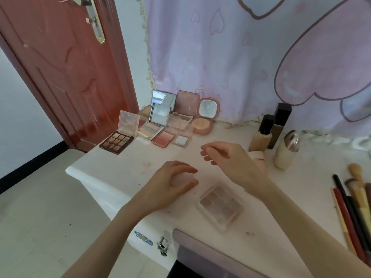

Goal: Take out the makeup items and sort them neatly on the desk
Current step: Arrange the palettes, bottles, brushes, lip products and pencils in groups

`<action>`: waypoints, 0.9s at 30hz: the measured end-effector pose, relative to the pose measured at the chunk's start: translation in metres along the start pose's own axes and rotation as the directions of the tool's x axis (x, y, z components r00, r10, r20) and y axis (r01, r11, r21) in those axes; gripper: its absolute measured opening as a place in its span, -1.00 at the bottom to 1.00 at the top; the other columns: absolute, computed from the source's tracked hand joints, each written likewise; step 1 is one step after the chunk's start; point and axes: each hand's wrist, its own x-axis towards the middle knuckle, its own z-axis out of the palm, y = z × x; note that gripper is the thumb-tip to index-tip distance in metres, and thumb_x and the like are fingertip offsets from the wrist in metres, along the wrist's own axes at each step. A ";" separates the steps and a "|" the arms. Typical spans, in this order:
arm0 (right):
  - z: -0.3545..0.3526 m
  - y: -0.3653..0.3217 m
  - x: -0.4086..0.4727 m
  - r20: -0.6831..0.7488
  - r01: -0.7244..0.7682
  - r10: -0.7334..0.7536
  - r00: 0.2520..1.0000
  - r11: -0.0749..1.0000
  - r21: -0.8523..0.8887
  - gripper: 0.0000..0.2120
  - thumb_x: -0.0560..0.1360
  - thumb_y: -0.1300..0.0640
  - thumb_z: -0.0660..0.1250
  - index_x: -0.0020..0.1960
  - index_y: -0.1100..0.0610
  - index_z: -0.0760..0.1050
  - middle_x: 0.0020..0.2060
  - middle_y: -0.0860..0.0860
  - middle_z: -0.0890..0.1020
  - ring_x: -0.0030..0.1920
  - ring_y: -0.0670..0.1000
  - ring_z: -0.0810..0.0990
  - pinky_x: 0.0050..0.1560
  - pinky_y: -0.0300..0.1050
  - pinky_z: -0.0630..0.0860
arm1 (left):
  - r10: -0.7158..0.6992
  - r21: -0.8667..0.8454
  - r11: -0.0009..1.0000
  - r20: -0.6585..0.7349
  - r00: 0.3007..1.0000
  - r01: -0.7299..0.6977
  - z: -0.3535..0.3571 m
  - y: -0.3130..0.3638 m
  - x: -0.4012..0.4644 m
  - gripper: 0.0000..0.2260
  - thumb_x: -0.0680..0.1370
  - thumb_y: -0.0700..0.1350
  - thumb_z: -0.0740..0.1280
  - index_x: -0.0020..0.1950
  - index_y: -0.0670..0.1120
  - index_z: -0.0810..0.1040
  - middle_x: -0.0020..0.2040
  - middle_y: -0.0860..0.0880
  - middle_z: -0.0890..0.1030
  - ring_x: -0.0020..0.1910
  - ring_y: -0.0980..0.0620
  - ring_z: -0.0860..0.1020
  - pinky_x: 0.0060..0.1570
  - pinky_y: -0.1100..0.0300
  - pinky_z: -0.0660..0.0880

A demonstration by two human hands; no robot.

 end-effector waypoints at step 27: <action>-0.017 0.031 -0.051 0.068 -0.269 0.290 0.955 0.743 0.613 -0.73 0.60 0.06 0.14 0.05 0.17 0.56 0.02 0.14 0.66 -0.01 0.04 0.65 0.00 -0.09 0.59 | 0.192 0.057 0.979 0.027 0.981 -0.193 0.017 0.030 -0.001 -0.27 0.35 -0.22 0.50 0.36 0.10 0.17 0.22 0.25 0.30 0.18 0.21 0.33 0.17 0.55 0.20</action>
